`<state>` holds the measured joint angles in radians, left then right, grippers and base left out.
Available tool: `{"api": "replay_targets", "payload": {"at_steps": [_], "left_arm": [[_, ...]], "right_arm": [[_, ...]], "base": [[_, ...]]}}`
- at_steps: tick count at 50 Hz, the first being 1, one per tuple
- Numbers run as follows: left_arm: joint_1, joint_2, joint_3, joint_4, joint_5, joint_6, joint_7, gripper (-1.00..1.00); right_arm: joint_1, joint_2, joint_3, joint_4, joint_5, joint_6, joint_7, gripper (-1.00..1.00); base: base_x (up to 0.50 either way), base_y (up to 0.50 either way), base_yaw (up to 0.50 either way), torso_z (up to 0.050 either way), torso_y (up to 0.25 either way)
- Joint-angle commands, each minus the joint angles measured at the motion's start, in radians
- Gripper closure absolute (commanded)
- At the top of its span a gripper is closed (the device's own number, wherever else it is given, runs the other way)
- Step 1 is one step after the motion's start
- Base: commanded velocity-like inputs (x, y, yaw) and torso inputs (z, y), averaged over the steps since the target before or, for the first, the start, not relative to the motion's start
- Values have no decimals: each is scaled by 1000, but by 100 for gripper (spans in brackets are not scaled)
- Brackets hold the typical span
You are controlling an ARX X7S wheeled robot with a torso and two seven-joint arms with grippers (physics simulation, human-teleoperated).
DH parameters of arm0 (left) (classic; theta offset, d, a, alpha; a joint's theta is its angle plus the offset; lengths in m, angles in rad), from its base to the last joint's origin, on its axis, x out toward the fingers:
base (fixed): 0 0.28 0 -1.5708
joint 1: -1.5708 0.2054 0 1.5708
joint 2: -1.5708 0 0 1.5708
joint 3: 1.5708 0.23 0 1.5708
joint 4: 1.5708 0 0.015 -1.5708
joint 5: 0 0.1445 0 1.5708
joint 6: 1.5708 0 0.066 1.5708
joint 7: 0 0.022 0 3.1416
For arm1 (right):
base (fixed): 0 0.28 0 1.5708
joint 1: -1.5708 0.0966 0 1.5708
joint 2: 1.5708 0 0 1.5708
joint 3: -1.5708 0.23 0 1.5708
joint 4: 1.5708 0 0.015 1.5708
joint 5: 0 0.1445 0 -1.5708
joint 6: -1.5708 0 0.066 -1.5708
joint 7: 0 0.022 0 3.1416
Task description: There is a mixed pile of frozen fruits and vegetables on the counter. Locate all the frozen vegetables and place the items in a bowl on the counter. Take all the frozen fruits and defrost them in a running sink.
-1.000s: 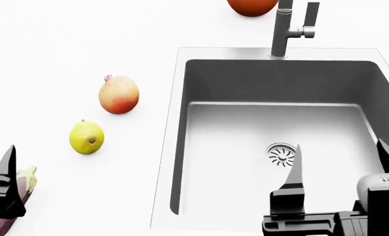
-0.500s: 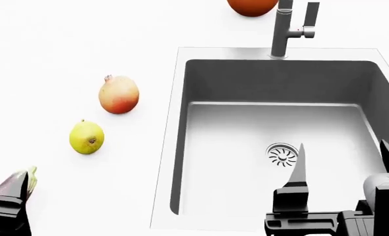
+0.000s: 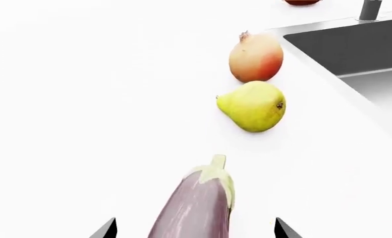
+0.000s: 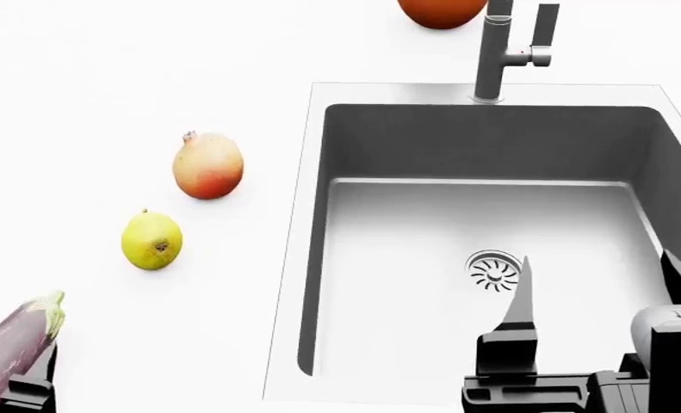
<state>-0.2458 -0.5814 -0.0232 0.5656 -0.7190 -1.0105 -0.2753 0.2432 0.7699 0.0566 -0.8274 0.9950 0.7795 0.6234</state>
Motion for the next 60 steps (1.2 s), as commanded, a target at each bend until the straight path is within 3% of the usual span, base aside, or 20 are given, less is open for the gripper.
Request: {"api": "replay_targets", "payload": {"at_steps": [1, 19, 41, 42, 60], "left_arm": [[8, -6, 53, -83, 56, 46, 27, -100], [-6, 9, 124, -168, 113, 98, 47, -100], [-3, 2, 109, -171, 102, 80, 30, -100], [-1, 0, 106, -158, 102, 79, 25, 100], [-34, -14, -87, 162, -89, -70, -95, 100]], "right_arm": [[0, 1, -6, 6, -3, -2, -2, -100], [-5, 5, -9, 4, -1, -7, -3, -100], [-6, 7, -18, 11, -4, -11, -5, -100], [-4, 7, -19, 10, -4, -10, -5, -100], [6, 7, -34, 12, -2, -5, 0, -100]], "base": [[0, 0, 0, 0, 0], [0, 0, 0, 0, 0], [0, 0, 0, 0, 0], [0, 0, 0, 0, 0], [0, 0, 0, 0, 0]]}}
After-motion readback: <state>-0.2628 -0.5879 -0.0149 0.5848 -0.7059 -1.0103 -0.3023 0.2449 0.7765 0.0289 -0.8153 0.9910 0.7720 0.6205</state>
